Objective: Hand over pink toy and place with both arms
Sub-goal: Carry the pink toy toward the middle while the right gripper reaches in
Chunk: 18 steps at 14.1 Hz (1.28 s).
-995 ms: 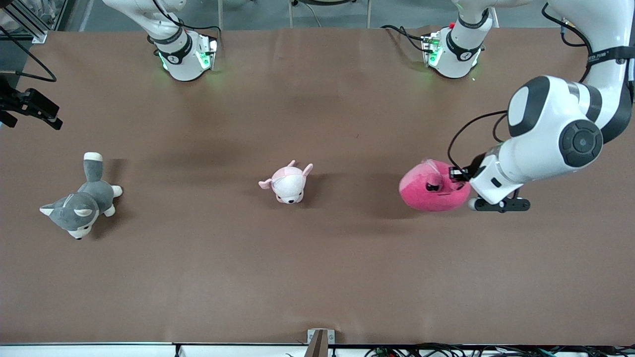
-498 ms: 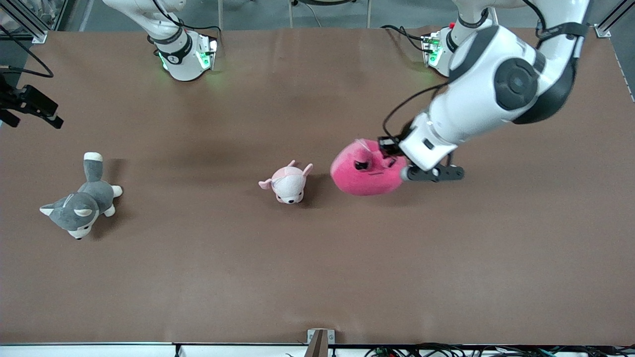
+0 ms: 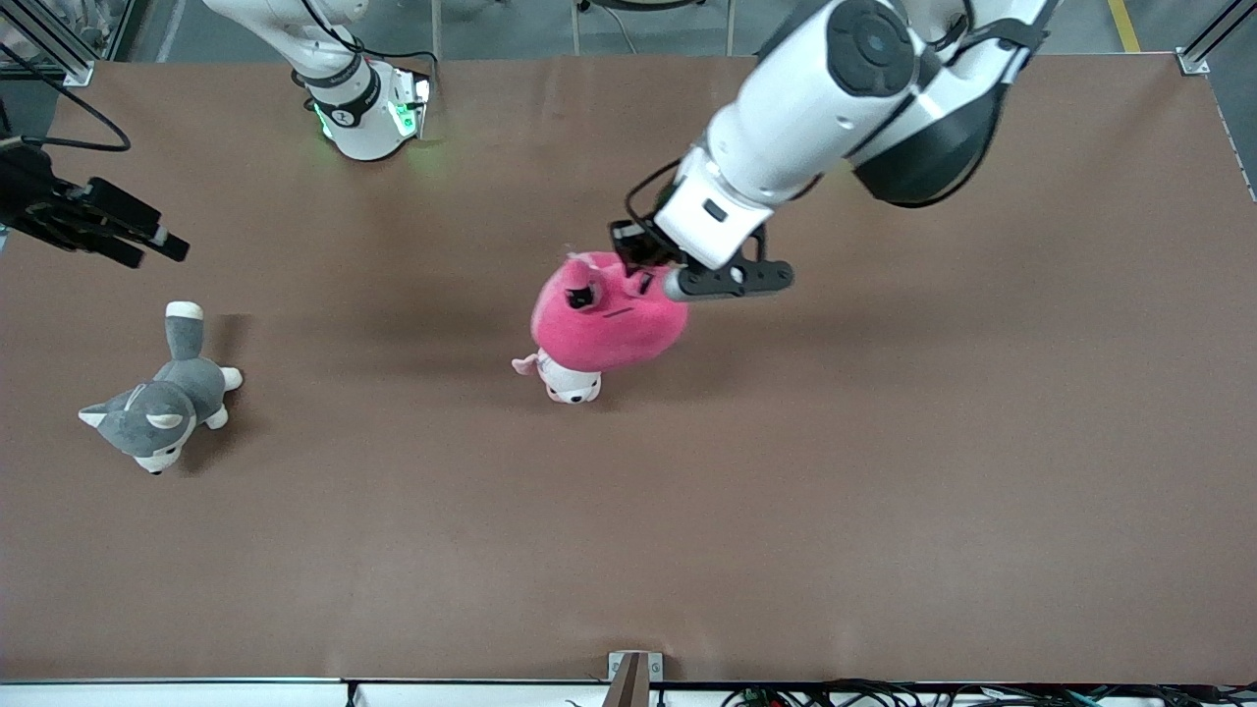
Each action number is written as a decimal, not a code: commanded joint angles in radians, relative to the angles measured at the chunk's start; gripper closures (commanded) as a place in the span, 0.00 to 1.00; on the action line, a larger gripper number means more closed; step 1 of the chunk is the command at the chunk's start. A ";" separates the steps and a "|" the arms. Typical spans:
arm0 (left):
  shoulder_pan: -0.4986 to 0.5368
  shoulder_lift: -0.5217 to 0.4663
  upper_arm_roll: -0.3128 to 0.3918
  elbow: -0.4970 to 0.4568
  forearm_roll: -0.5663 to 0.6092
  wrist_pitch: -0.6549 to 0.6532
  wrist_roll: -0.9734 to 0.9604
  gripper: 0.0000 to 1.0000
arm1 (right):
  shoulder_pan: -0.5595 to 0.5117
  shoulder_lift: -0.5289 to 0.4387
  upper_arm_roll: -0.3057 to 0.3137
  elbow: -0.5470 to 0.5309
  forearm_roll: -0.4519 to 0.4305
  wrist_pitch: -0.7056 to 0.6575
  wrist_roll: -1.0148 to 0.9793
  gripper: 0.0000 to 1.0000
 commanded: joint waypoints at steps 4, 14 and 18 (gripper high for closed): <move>-0.135 0.085 0.007 0.062 -0.035 0.223 -0.223 1.00 | 0.042 0.037 0.011 0.006 0.158 0.000 0.029 0.37; -0.234 0.198 0.009 0.061 -0.036 0.486 -0.333 1.00 | 0.183 0.090 0.011 0.046 0.235 0.009 0.022 0.40; -0.257 0.199 0.009 0.056 -0.035 0.486 -0.333 1.00 | 0.261 0.105 0.013 0.057 0.105 0.061 0.025 0.40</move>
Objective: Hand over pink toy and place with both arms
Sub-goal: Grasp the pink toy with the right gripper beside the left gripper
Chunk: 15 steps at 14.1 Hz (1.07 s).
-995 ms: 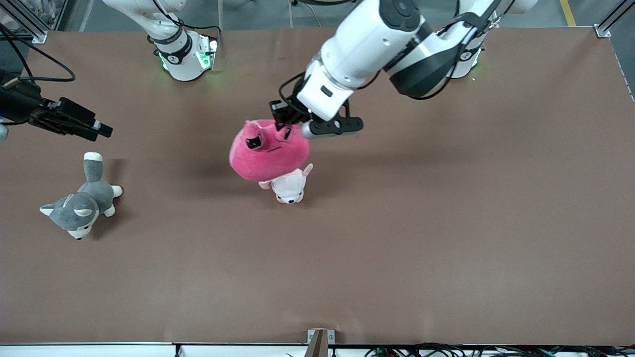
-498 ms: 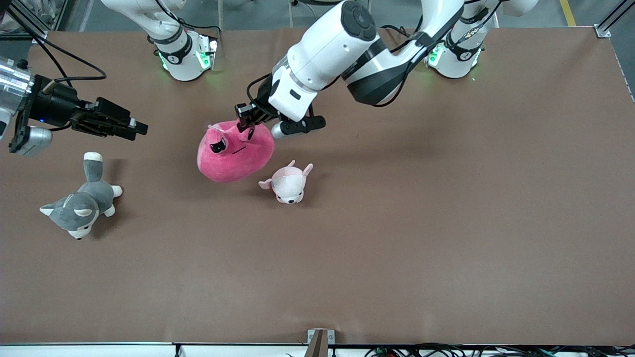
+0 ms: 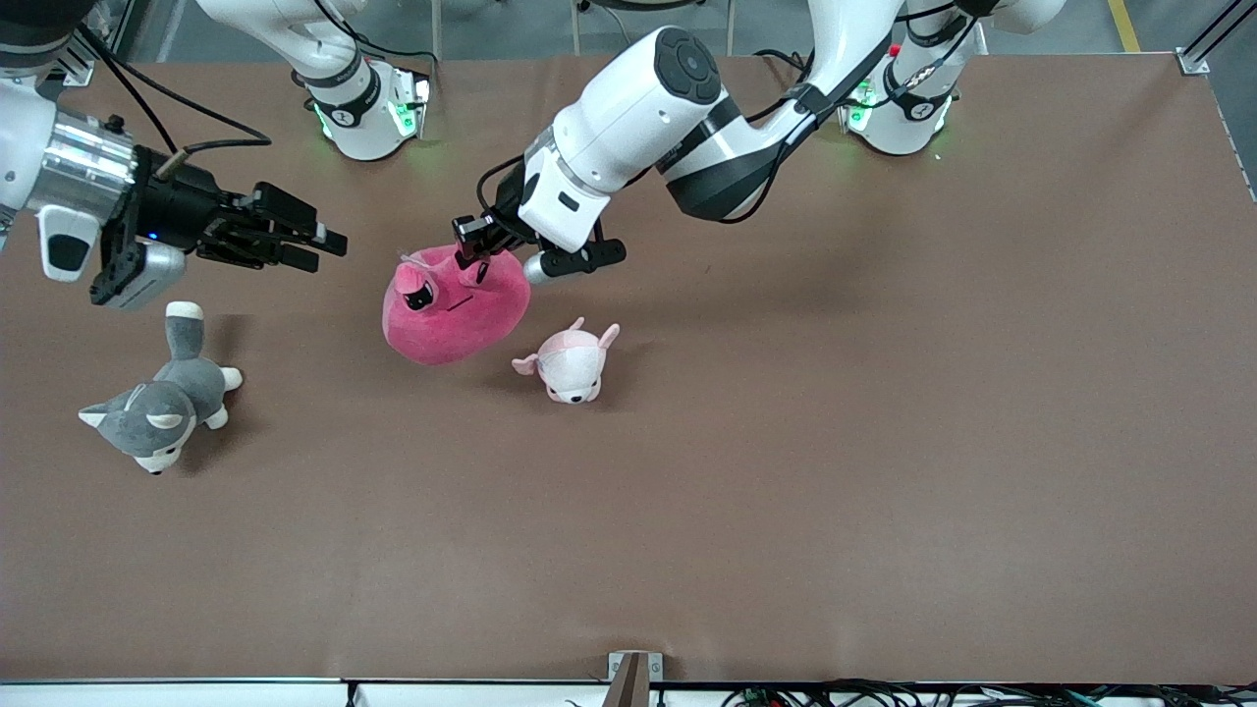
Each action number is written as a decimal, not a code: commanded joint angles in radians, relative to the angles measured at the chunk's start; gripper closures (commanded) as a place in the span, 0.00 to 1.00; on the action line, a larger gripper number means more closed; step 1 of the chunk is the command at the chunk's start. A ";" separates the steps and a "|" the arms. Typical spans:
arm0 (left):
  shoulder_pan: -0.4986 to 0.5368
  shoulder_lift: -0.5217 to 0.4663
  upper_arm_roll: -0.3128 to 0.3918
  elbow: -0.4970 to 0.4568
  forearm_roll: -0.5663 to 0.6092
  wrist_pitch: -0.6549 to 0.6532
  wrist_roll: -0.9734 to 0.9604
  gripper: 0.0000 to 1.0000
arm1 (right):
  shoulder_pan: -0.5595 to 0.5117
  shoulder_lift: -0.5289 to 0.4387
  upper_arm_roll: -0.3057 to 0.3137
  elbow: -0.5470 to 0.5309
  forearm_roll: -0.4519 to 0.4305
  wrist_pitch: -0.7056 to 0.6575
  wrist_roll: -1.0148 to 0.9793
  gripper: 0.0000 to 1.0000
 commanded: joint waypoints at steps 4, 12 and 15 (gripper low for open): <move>-0.027 0.013 0.007 0.030 -0.017 0.002 -0.008 1.00 | 0.071 0.033 -0.006 0.022 -0.059 0.027 0.005 0.40; -0.047 0.016 0.007 0.030 -0.017 0.002 -0.011 1.00 | 0.110 0.057 -0.006 0.015 -0.063 0.021 0.000 0.39; -0.047 0.017 0.006 0.028 -0.017 0.002 -0.009 1.00 | 0.126 0.063 -0.006 0.013 -0.137 0.015 -0.004 0.39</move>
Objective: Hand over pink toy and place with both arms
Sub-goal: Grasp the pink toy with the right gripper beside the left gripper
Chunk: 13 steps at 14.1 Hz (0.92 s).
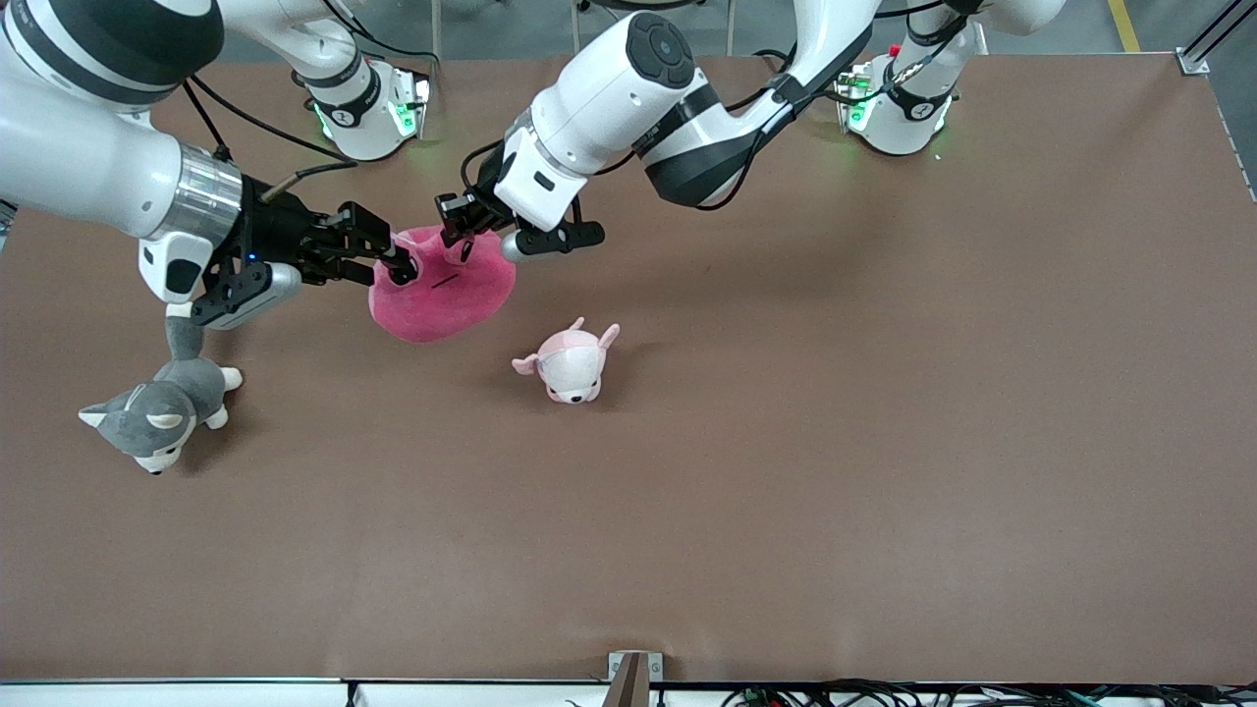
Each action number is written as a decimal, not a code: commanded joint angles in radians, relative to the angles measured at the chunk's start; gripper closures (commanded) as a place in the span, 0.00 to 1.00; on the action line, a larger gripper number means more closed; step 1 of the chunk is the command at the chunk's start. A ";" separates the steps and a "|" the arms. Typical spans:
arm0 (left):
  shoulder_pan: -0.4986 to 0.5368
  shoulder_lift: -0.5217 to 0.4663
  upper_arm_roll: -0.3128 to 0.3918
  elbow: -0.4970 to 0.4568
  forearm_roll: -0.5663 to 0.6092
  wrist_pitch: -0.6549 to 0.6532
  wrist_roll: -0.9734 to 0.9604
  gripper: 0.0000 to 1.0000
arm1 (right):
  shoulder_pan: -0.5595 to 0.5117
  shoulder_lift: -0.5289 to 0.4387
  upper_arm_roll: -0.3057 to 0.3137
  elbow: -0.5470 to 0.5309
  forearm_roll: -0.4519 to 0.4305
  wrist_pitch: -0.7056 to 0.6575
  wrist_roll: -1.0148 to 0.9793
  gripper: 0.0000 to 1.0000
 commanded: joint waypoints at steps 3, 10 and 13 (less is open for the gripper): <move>-0.016 0.012 0.006 0.028 -0.017 0.002 -0.008 1.00 | 0.031 0.007 -0.007 0.010 -0.081 -0.042 0.004 0.39; -0.024 -0.004 0.000 0.030 -0.018 0.002 -0.011 1.00 | 0.056 0.007 -0.007 -0.001 -0.082 -0.053 0.000 0.39; -0.025 0.001 0.000 0.030 -0.017 0.002 -0.011 1.00 | 0.056 0.007 -0.007 -0.004 -0.087 -0.074 -0.002 0.41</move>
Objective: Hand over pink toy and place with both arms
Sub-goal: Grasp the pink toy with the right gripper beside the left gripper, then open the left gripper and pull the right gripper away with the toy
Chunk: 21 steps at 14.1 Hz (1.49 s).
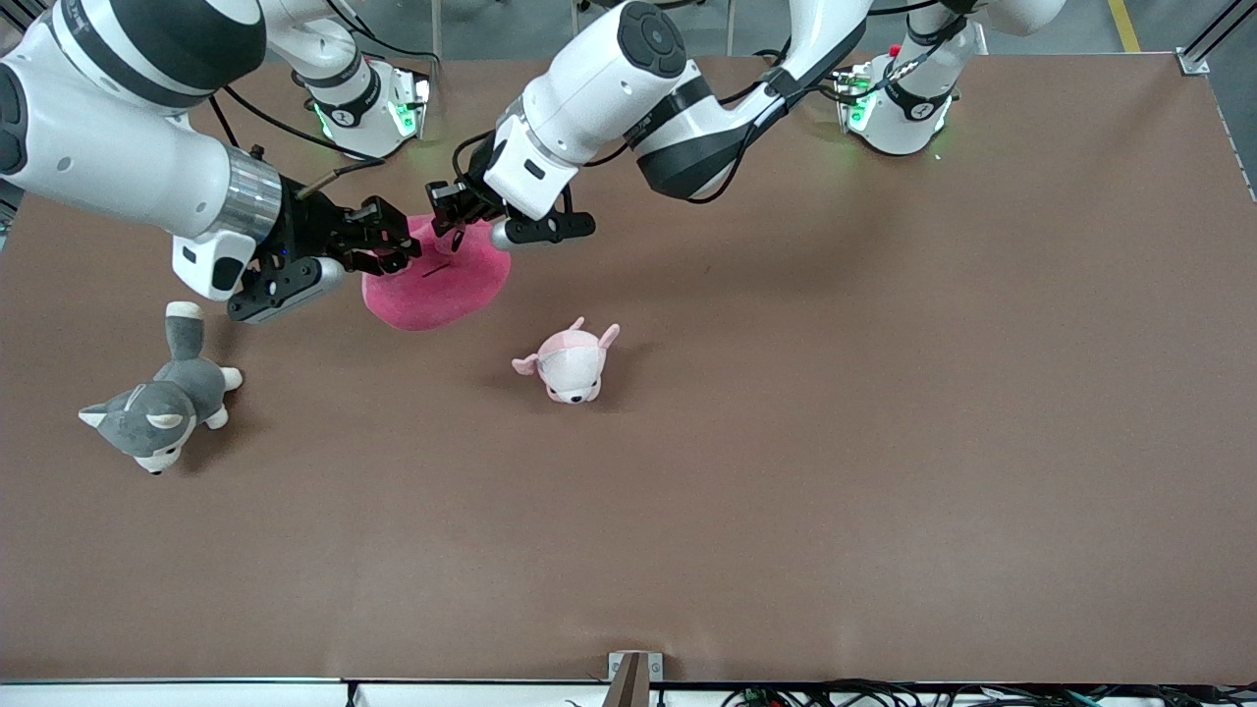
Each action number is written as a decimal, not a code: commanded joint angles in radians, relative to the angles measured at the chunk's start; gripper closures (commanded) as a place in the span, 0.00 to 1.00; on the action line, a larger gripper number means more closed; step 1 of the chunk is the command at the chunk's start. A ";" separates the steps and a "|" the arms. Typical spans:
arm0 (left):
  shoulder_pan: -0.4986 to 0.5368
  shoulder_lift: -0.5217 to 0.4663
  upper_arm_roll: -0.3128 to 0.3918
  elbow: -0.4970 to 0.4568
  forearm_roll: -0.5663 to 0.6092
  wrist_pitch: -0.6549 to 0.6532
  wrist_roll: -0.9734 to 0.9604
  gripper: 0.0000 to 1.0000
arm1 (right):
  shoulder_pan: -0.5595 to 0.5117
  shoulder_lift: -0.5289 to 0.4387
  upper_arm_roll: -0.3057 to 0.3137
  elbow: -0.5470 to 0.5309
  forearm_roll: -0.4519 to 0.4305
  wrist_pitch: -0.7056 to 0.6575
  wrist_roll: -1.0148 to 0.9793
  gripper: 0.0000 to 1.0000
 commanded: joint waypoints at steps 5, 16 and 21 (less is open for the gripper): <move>-0.008 -0.003 0.004 0.011 -0.018 -0.001 -0.009 0.99 | 0.012 0.000 -0.009 0.003 -0.039 -0.032 -0.002 0.69; -0.005 -0.006 0.007 0.011 -0.011 -0.001 -0.008 0.10 | 0.014 -0.001 -0.008 0.009 -0.039 -0.035 -0.006 0.92; 0.010 -0.046 0.054 0.013 0.009 -0.118 0.001 0.00 | -0.006 0.000 -0.017 0.011 -0.038 -0.052 -0.022 0.92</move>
